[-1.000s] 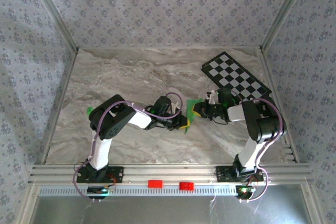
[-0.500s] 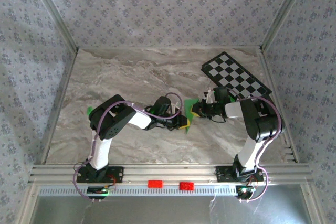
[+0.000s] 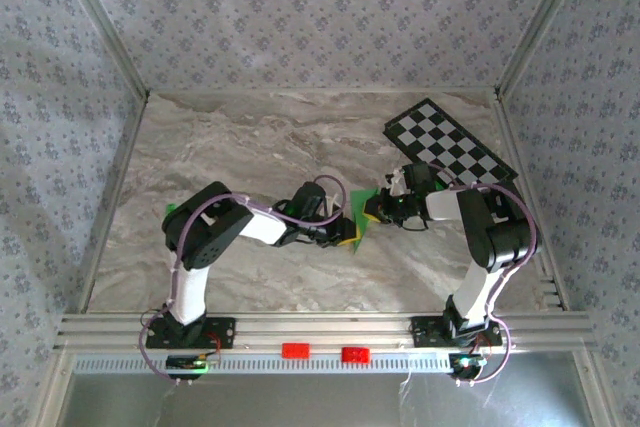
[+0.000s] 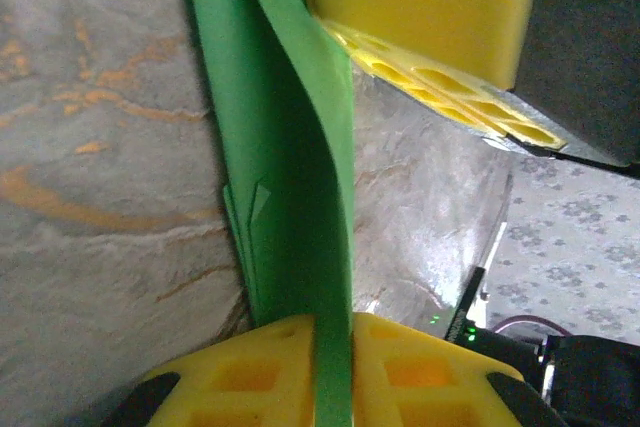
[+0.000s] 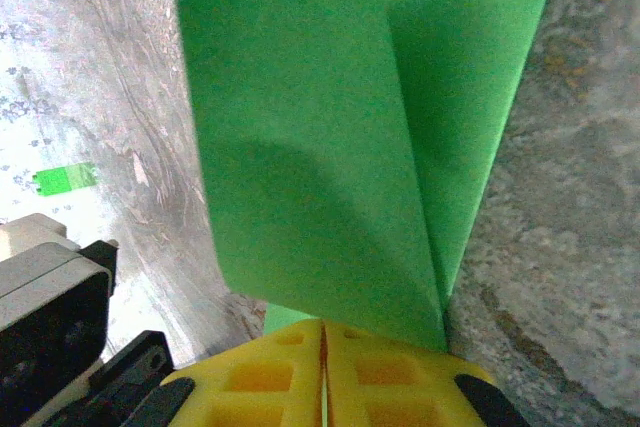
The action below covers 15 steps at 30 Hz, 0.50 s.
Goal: Fold a paper plane with a square sheet of paper (pick it up from the middle)
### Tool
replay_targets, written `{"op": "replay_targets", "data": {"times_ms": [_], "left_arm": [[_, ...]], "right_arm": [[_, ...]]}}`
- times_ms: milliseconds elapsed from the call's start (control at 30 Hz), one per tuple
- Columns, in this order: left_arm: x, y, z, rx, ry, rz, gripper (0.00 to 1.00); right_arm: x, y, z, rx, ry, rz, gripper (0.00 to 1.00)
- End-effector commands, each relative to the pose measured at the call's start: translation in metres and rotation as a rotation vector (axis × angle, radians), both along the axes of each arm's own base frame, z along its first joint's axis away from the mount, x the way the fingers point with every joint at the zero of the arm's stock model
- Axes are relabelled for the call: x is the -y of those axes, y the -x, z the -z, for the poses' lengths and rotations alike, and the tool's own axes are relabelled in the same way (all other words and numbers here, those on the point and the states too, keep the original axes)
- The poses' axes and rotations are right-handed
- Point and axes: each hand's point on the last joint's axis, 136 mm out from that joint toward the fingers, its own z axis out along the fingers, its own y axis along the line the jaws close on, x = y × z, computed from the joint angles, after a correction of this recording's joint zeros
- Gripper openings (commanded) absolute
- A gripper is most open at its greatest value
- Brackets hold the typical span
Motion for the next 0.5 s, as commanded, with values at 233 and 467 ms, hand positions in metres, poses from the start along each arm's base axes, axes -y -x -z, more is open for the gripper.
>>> {"op": "replay_targets", "data": {"times_ms": [233,467], "left_arm": [[-0.011,0.016,0.017,-0.007,-0.131,0.069,0.10],[-0.011,0.021,0.011,-0.007,-0.123,0.089,0.14]], "right_arm": [[0.014,0.022,0.035,-0.113,0.121,0.016,0.10],[0.014,0.024,0.038,-0.127,0.131,0.012,0.10]]}}
